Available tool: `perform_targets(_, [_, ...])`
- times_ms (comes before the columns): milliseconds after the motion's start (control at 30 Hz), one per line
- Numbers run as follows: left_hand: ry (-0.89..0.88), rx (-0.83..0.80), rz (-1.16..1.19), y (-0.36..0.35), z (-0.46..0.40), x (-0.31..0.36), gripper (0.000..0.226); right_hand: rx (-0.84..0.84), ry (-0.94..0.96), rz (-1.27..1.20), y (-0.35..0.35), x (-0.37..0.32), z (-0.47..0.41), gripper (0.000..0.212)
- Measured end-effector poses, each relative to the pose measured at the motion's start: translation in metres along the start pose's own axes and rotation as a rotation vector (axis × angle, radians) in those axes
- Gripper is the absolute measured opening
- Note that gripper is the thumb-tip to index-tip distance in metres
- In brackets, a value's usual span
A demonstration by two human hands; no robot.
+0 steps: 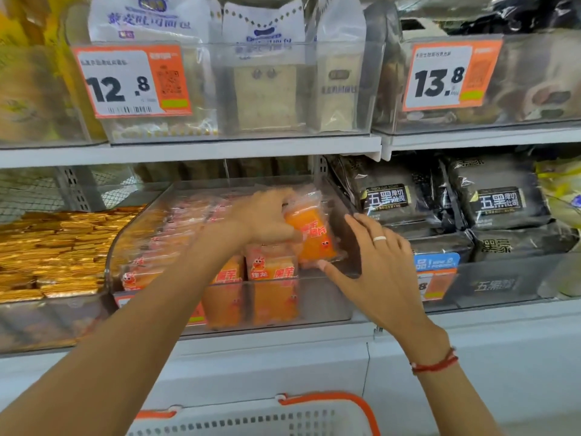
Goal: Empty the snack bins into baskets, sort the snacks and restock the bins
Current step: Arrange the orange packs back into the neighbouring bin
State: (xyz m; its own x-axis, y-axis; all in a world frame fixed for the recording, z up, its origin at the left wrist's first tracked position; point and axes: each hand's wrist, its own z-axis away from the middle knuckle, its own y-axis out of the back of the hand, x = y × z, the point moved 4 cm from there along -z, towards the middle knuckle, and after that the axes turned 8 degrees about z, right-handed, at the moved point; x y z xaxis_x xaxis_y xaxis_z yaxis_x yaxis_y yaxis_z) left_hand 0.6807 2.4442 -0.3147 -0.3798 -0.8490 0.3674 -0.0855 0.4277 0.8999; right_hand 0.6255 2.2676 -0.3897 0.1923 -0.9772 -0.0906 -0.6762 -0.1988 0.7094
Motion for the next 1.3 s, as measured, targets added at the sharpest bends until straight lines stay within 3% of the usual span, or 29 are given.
perform_targets(100, [-0.007, -0.145, -0.137, -0.026, -0.026, 0.008, 0.077, -0.017, 0.005, -0.017, -0.001, 0.001, 0.000, 0.086])
perform_targets(200, [0.006, -0.165, -0.312, -0.054, -0.045, 0.002, 0.079, -0.018, -0.006, -0.049, -0.001, 0.001, 0.000, 0.085])
perform_targets(333, [0.034, -0.066, -0.111, -0.053, -0.049, -0.002, 0.086, -0.016, 0.002, -0.063, -0.002, 0.002, -0.001, 0.083])
perform_targets(467, [0.079, 0.071, 0.095, -0.042, -0.042, -0.014, 0.059, 0.001, -0.002, -0.082, -0.001, 0.002, 0.000, 0.083])
perform_targets(600, [0.101, 0.110, 0.046, -0.038, -0.039, -0.020, 0.045, 0.004, -0.017, -0.067, -0.002, 0.002, 0.000, 0.083])
perform_targets(767, [0.089, 0.061, 0.027, -0.031, -0.034, -0.014, 0.051, 0.010, -0.005, -0.064, -0.001, 0.001, 0.001, 0.079])
perform_targets(867, [0.036, 0.223, 0.161, -0.008, 0.001, -0.010, 0.050, 0.171, -0.014, -0.099, 0.009, -0.005, 0.010, 0.063])
perform_targets(933, [0.005, 0.442, 0.257, 0.008, 0.052, -0.014, 0.038, 0.299, -0.035, -0.219, 0.018, -0.017, 0.025, 0.043])
perform_targets(1000, [-0.021, 0.685, 0.308, 0.016, 0.120, -0.029, 0.024, 0.314, -0.022, -0.365, 0.018, -0.037, 0.044, 0.027])
perform_targets(1067, [0.027, 0.838, 0.368, 0.008, 0.186, -0.055, 0.015, 0.227, 0.004, -0.453, 0.008, -0.061, 0.062, 0.019])
perform_targets(1133, [0.206, 0.893, 0.349, -0.013, 0.241, -0.090, 0.014, 0.059, 0.079, -0.457, -0.011, -0.088, 0.081, 0.020])
perform_targets(1300, [0.589, 0.733, 0.052, -0.073, 0.344, -0.183, 0.032, -0.747, 0.323, -0.394, -0.077, -0.150, 0.153, 0.023])
